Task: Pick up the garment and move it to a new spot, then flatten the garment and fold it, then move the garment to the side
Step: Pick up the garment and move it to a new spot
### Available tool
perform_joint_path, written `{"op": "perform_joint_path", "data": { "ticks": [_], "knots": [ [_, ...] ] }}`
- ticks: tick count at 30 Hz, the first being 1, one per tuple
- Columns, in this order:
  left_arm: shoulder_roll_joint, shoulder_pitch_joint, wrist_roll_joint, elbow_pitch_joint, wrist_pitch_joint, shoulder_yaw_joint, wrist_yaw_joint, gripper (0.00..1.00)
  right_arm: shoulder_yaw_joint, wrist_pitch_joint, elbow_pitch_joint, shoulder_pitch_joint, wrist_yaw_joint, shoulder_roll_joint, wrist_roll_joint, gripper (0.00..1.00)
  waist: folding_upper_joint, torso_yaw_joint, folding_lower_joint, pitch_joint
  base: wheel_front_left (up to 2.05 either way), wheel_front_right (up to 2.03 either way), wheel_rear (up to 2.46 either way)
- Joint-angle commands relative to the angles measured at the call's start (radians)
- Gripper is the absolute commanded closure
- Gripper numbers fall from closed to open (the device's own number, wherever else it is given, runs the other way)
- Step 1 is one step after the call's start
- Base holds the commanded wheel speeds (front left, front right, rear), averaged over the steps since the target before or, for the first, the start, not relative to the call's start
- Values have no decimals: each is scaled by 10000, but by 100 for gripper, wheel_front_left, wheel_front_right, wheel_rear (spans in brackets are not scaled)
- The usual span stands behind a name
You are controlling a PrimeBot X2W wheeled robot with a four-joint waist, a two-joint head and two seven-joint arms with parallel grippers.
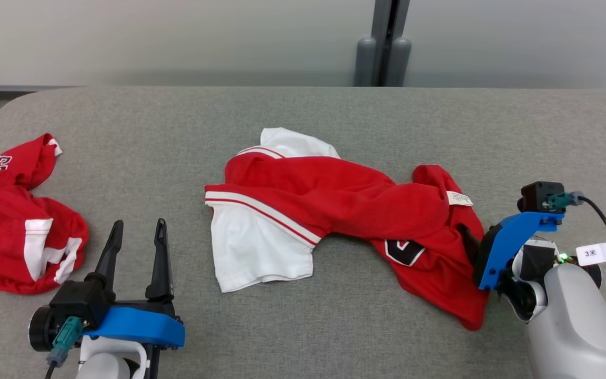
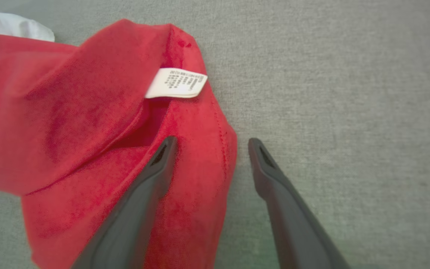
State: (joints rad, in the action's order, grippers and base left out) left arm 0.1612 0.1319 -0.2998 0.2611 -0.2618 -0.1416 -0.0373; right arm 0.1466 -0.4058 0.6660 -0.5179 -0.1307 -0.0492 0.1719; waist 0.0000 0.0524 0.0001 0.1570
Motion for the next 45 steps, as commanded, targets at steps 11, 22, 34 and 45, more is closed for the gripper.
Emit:
{"op": "perform_joint_path", "data": {
  "ticks": [11, 22, 34, 45],
  "knots": [
    [-158, 267, 227, 55, -46, 244, -237, 0, 42, 556, 1576, -973, -1, -287, -576, 100, 0, 412, -1, 317, 0, 0, 0],
    [-380, 320, 397, 6, -46, 461, -353, 0, -1156, 4869, 413, -2459, -1, -1703, -1730, 100, 0, 384, -1, 241, 0, 0, 0],
    [-539, 116, 544, -10, -46, 696, -463, 0, -2360, 6527, -904, -877, 1, -2267, -1074, 100, 0, 101, -1, -11, 0, 0, 0],
    [-570, -114, 612, -108, -46, 1051, -466, 0, -2885, 4102, -3861, 3947, -1, -2099, 1014, 100, 0, -308, -1, -49, 0, 0, 0]
  ]
}}
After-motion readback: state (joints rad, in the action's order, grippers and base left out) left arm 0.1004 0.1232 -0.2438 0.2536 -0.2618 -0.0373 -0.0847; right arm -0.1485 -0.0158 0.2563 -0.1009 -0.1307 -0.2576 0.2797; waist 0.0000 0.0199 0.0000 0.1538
